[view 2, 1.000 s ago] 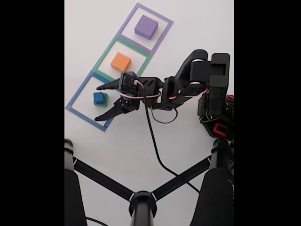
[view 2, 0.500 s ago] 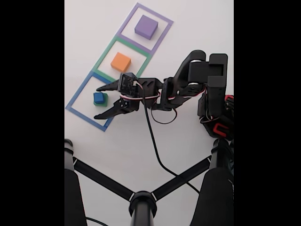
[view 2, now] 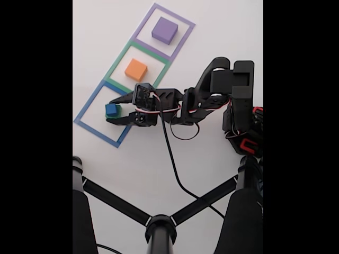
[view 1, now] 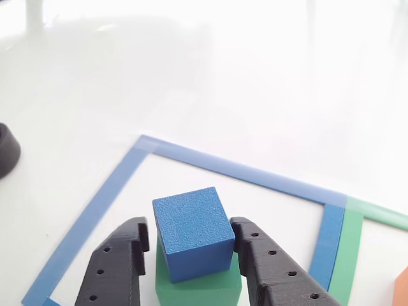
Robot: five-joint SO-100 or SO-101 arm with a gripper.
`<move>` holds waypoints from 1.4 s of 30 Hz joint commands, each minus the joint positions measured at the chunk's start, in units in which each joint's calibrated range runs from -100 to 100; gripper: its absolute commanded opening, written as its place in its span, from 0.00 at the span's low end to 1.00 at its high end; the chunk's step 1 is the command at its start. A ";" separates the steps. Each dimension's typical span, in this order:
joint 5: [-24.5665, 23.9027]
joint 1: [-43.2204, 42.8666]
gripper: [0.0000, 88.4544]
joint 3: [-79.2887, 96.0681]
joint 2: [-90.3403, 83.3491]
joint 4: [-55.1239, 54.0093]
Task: Tower of hanoi
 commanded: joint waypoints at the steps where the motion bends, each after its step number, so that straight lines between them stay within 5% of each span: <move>1: 0.59 -0.12 0.09 -1.82 -0.78 -1.85; 19: 0.59 0.65 0.05 0.91 -11.12 4.70; 31: 0.59 4.46 0.05 1.36 -42.05 41.45; 42: 0.59 11.93 0.03 -23.63 -61.92 99.64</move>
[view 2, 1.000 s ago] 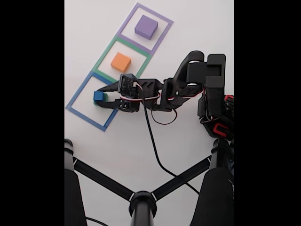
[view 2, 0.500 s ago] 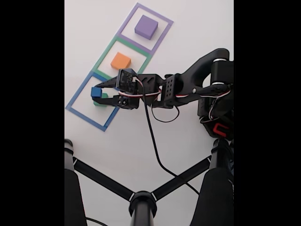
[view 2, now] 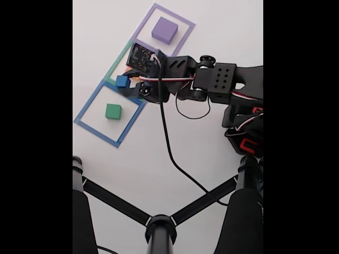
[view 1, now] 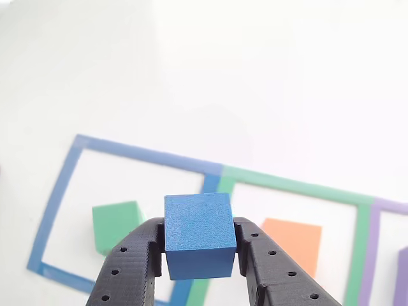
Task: Tower of hanoi
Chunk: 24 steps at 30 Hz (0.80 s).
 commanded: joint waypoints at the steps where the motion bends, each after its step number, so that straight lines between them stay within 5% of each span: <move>1: 0.00 3.37 0.02 -18.13 -5.84 26.41; 10: 0.00 10.46 0.03 -52.21 -5.60 61.78; 24: 0.00 22.74 0.03 -53.94 -6.88 65.02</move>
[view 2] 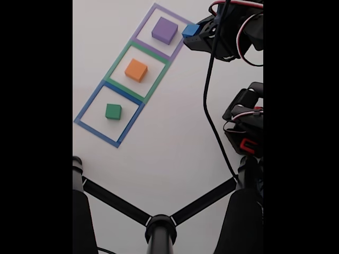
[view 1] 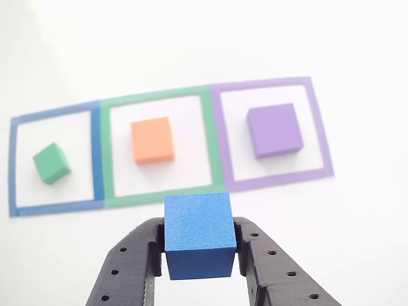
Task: Tower of hanoi
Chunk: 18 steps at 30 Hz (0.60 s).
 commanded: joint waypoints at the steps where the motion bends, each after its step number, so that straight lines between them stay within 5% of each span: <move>1: 0.00 3.44 0.03 3.59 -2.13 -4.58; 10: 0.00 9.01 0.03 27.13 -3.81 -26.03; 18: 0.00 11.83 0.04 52.30 -1.41 -60.02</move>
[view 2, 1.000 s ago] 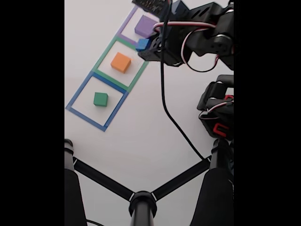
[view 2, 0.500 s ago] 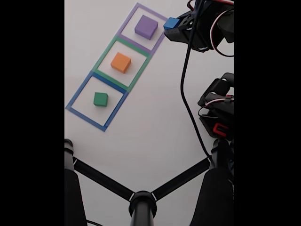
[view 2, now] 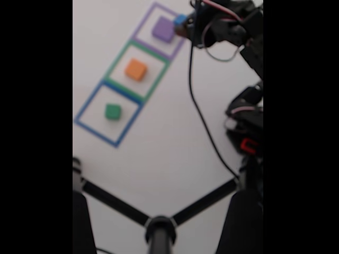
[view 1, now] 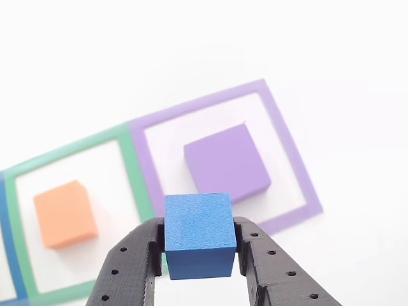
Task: Tower of hanoi
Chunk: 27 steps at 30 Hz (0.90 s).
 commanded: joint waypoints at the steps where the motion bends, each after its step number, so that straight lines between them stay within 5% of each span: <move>1: 0.00 1.57 0.04 9.55 1.91 -20.48; 14: 0.00 4.93 0.04 23.46 26.75 -68.32; 27: 0.00 5.15 0.05 23.36 47.99 -93.09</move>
